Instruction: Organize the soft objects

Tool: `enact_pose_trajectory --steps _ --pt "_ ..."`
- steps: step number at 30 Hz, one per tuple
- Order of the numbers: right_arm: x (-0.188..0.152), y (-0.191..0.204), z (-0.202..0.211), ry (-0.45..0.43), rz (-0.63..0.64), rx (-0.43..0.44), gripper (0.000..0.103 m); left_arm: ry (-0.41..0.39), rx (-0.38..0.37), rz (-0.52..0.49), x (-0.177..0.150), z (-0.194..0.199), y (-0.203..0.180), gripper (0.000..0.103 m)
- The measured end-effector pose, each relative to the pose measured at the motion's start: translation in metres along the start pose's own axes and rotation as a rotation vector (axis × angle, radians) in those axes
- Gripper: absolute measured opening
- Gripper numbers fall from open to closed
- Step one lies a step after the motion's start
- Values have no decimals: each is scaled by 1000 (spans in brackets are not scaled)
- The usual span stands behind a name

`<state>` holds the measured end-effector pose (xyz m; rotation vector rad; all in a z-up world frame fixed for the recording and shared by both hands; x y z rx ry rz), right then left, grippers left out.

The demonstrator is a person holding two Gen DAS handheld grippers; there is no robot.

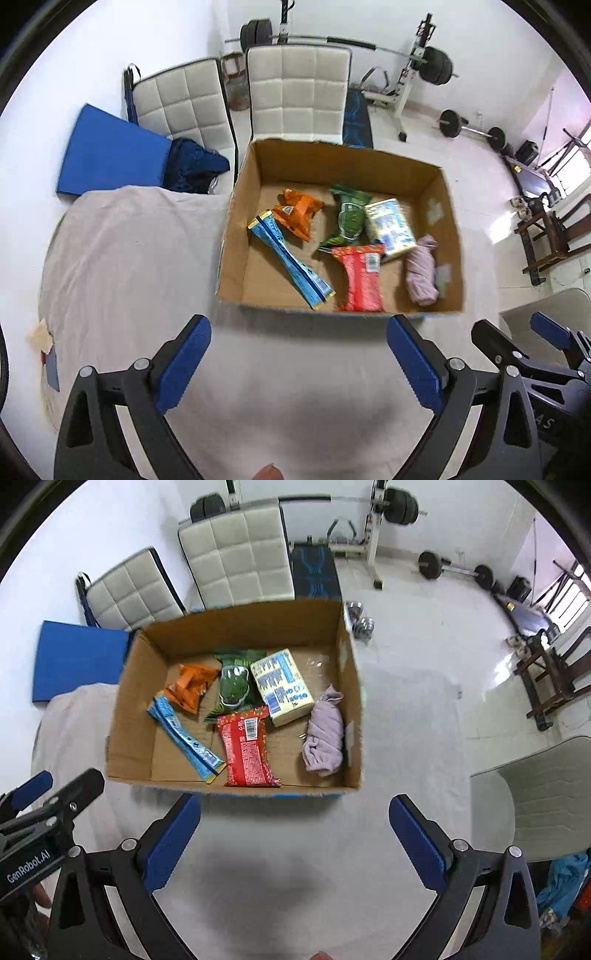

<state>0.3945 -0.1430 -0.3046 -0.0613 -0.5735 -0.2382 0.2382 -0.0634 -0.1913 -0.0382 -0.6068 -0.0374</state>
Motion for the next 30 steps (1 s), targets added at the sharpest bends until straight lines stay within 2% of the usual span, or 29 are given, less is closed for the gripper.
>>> enact_pose_trajectory --steps 5,13,22,26,30 --pt "-9 -5 71 -79 -6 21 103 -57 -40 16 -9 64 -6 98" --pt "-22 -11 177 -164 -26 66 103 -176 -14 -6 -7 158 -9 98" --pt "-39 -15 274 -233 3 75 103 -223 -24 -15 -16 207 -15 98" --pt "-46 -15 301 -248 18 72 103 -232 -21 -28 -22 217 -19 98" --pt "-46 -19 309 -253 21 62 103 -248 -7 -40 -23 224 -22 98"
Point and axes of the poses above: each gripper's, at about its wrist camera, not at the fingertips, and z roughly against the way its jaws point, y to its left, x to its top, the point moved 7 cm from there along -z, roughly the way its jaws point, and after that the axes turned 13 degrees about -y, right-handed, at the moved point
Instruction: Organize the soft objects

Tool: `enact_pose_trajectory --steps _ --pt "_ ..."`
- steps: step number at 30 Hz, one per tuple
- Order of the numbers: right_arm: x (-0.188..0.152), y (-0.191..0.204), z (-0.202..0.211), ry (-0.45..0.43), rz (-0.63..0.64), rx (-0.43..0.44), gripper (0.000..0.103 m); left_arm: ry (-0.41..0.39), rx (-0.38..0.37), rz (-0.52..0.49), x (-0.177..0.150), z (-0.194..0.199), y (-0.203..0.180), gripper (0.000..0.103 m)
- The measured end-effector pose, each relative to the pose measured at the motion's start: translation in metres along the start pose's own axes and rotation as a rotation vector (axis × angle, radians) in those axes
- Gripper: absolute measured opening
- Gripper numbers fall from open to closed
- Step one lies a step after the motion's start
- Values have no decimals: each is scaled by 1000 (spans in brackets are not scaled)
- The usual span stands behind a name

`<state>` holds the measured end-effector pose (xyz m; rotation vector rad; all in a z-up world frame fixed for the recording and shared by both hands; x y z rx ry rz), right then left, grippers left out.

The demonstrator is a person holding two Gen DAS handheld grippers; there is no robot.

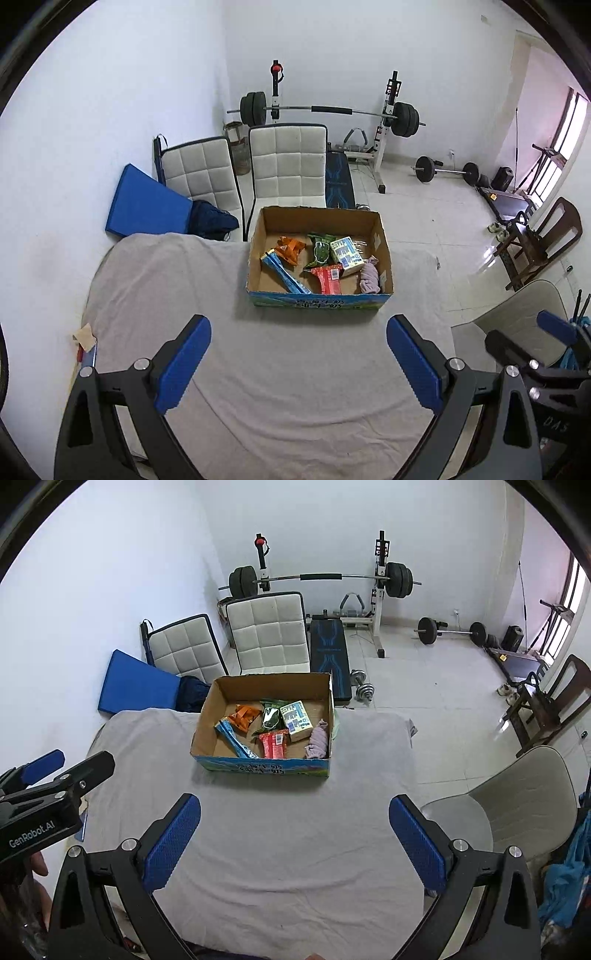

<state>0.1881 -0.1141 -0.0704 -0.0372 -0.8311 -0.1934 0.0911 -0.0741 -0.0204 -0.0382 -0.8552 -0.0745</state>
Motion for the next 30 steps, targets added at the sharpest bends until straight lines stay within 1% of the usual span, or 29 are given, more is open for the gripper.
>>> enact_pose_trajectory --steps 1,5,14,24,30 --pt "2 -2 1 -7 -1 -7 103 -6 7 -6 1 0 -1 103" --pt "12 -13 1 -42 -11 -37 103 -25 23 -8 3 1 -1 103" --pt "32 -23 -9 -75 -7 -57 103 -36 44 24 10 -8 5 103" --pt "45 -21 -27 -85 23 -49 103 -34 48 29 12 -13 5 103" --pt "46 -21 -32 -79 26 -42 103 -29 51 33 9 -18 4 103"
Point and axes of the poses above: each gripper's, at about its wrist camera, not at the fingertips, and z roughly against the way its jaws point, y to its left, x to its top, the point moved 7 cm from there along -z, roughly the way its jaws point, and after that the axes turned 13 degrees about -y, right-handed, at the moved point
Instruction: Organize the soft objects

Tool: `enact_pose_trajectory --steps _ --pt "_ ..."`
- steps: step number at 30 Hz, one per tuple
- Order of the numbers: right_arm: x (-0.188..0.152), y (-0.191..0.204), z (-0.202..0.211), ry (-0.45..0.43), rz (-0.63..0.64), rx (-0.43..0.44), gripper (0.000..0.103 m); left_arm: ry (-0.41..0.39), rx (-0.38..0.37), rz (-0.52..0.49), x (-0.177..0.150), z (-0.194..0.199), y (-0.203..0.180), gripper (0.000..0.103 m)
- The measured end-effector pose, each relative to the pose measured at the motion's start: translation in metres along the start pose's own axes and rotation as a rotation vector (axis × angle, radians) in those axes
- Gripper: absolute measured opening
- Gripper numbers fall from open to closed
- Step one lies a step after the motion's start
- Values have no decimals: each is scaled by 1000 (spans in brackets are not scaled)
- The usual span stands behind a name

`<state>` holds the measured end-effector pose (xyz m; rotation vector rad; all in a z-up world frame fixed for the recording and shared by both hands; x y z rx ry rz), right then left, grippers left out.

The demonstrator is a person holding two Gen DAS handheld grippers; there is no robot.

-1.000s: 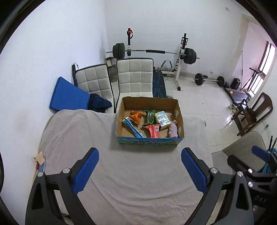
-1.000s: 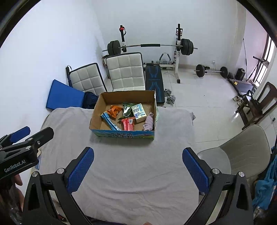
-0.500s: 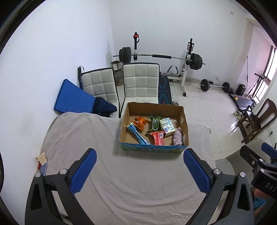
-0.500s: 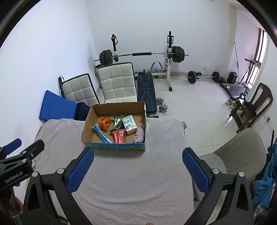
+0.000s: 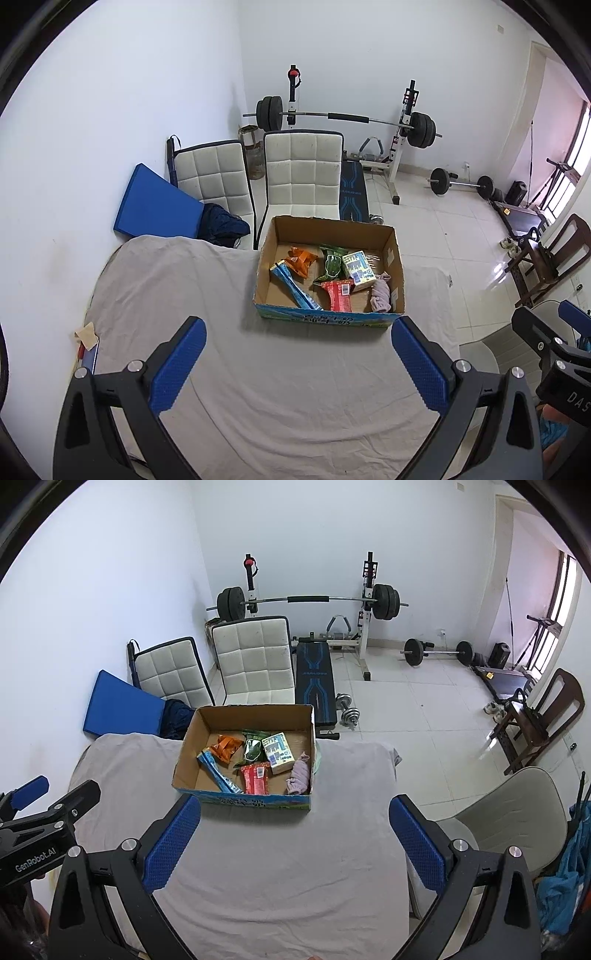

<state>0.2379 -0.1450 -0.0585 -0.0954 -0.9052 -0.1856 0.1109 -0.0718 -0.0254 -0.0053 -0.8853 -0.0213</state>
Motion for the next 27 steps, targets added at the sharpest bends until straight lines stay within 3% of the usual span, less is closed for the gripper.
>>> enact_pose_trajectory --steps 27 --pt "-8 1 -27 15 13 6 103 30 10 -2 -7 -18 0 103"
Point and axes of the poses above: each gripper's, at about its wrist camera, not at the fingertips, and z roughly against the way its jaws point, y to its left, x to its top, the point moved 7 cm from there along -z, roughly the way its jaws point, and after that the axes turned 13 degrees about -y, right-handed, at the moved point
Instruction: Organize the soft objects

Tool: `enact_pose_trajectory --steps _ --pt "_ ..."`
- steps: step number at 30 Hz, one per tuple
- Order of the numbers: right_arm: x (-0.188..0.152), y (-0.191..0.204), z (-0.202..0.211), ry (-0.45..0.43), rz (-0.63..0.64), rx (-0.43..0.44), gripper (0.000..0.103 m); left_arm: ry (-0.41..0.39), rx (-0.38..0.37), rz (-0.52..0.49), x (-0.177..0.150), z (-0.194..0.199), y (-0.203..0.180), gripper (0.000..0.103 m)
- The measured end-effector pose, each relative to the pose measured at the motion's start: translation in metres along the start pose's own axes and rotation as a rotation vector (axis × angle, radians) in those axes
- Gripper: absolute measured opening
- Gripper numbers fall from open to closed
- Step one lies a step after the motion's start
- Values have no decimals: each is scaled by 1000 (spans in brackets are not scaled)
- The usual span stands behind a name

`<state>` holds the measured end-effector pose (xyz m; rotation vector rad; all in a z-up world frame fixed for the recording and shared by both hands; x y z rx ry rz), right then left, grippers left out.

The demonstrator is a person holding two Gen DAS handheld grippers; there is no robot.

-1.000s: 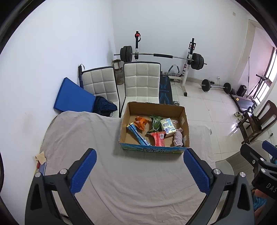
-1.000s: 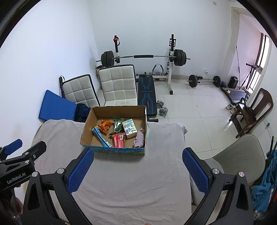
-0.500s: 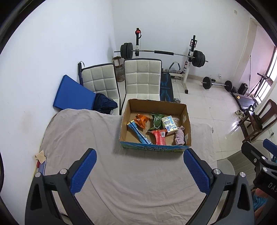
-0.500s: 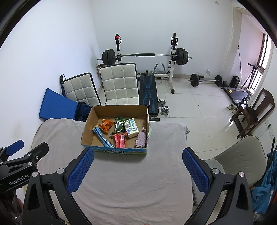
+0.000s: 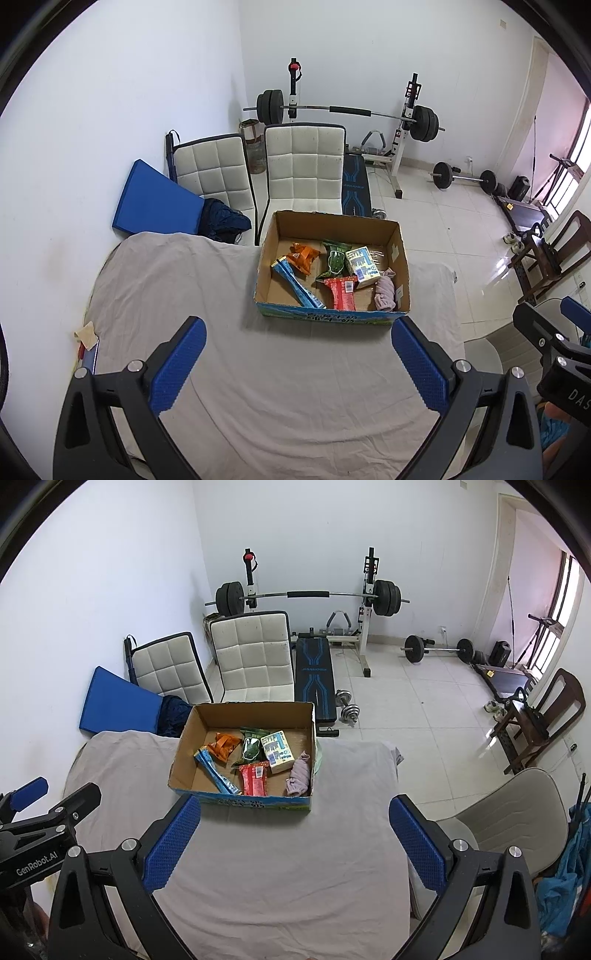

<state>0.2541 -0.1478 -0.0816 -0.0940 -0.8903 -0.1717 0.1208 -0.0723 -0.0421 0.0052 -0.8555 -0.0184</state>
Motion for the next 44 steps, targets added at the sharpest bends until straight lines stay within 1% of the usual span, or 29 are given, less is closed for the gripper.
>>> enact_pose_trajectory --steps 19,26,44 --pt "0 -3 -4 -7 0 7 103 1 6 2 6 -4 2 103" --pt "4 -2 -4 -7 0 7 103 -1 7 3 7 -4 3 103" --pt "13 0 2 -18 -7 -4 103 -13 9 1 21 -6 2 103"
Point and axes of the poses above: each gripper's, at about its wrist camera, not at the fingertips, and z roughly against the way its jaws point, y to its left, x to its top, the point moved 7 cm from there along -z, roughly the way its jaws point, and after that the axes turned 13 degrees about -y, right-handed, at the moved point
